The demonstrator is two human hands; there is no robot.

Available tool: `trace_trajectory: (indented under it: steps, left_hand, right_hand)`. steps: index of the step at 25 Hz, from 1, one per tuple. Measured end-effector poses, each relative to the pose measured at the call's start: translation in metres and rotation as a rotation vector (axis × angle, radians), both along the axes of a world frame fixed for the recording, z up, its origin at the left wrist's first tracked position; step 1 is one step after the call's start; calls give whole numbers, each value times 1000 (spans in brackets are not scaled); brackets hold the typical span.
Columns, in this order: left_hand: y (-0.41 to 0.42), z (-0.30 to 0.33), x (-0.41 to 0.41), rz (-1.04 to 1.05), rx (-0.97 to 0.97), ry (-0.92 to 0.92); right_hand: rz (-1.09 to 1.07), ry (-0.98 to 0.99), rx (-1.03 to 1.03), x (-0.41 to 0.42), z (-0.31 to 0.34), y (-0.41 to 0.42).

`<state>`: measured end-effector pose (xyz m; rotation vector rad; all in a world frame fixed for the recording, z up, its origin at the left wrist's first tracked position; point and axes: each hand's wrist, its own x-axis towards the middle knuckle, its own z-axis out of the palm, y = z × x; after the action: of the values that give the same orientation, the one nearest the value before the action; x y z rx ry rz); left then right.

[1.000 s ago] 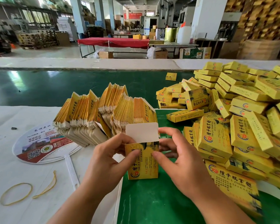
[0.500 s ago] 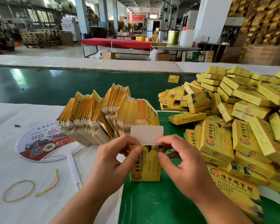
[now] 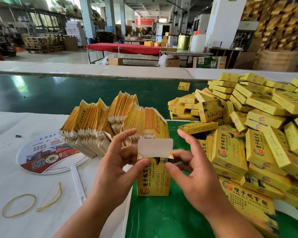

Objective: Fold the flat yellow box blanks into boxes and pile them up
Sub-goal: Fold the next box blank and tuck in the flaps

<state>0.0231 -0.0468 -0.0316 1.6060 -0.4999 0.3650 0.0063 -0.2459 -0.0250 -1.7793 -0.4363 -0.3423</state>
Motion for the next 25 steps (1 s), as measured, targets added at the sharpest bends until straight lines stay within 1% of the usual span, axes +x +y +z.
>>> trace_trajectory:
  steps: [1,4,9,13,18,21,25]
  left_hand:
    - [1,0,1,-21,4,6]
    - [3,3,1,-25,47,-28]
    - [1,4,-2,-20,51,-16]
    - [4,5,-4,-49,64,-53]
    - [4,4,-2,21,108,-65]
    - [5,4,-2,22,131,-48]
    - [2,6,-2,34,135,-24]
  right_hand:
    - [19,17,1,1,0,-1]
    - [78,-13,-26,3,1,-3]
    - [75,-36,-38,3,5,-3]
    - [55,-66,-39,0,8,-2]
    - [18,-99,-19,-1,10,-1]
    - [-4,-97,-35,-1,10,0]
    - [-47,-173,-82,-2,11,3]
